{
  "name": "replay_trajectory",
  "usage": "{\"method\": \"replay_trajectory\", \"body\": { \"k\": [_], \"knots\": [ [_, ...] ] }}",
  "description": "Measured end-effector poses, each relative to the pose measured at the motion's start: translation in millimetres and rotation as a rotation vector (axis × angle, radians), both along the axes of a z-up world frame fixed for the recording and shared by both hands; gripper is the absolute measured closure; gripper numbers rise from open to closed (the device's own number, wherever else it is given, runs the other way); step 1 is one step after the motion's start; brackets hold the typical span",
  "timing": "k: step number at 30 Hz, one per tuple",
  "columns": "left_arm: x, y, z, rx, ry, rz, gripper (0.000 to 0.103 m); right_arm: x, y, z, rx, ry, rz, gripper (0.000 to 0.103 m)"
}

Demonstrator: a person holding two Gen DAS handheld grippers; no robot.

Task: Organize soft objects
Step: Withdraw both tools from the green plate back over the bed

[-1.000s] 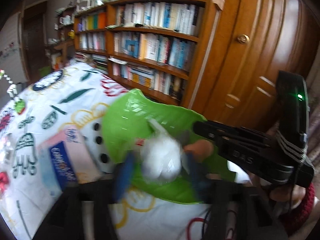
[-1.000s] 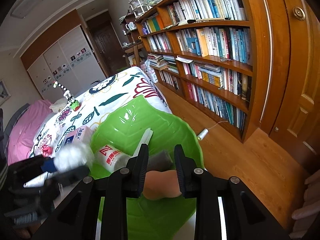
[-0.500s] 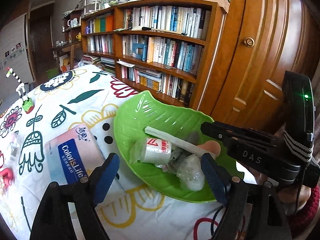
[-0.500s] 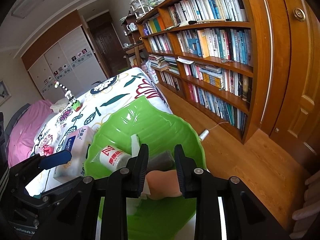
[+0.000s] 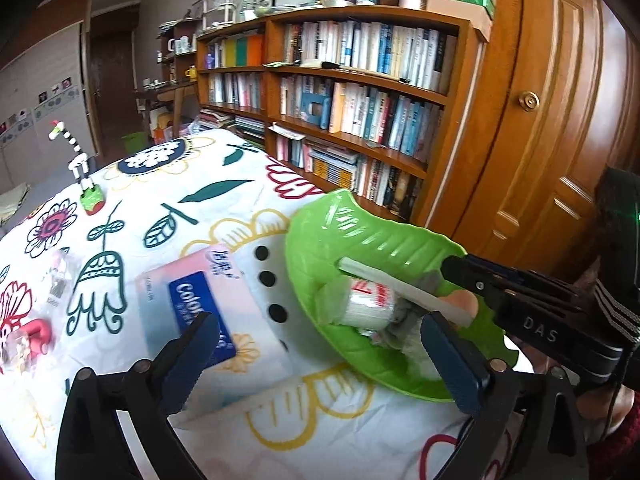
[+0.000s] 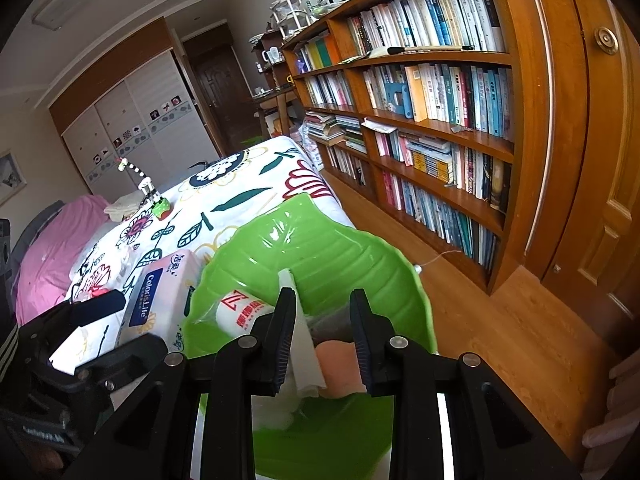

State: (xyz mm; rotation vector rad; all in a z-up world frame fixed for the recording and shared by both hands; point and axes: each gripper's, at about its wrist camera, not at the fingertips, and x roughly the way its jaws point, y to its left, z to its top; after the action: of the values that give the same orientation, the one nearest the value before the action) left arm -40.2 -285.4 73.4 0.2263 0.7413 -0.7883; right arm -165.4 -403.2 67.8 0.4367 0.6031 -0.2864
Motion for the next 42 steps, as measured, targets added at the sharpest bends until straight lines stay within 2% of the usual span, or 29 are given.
{"method": "replay_trajectory", "body": {
  "k": [5,16,23,42],
  "knots": [
    [8.4,11.6,0.7,-0.008,0.002,0.040,0.000,2.8,8.0,3.9,-0.003,-0.024,0.008,0.056],
    [19.4,40.8,2.4,-0.024,-0.010,0.108,0.000,13.9,32.2,14.5,-0.004,-0.059,0.051,0.054],
    [27.7,66.0,0.8,-0.032,-0.008,0.157,0.000,29.3,60.7,20.5,-0.003,-0.075,0.116,0.051],
    [66.3,162.7,-10.5,-0.046,0.008,0.355,0.000,72.0,143.9,25.7,-0.042,-0.050,0.298,0.049]
  ]
}}
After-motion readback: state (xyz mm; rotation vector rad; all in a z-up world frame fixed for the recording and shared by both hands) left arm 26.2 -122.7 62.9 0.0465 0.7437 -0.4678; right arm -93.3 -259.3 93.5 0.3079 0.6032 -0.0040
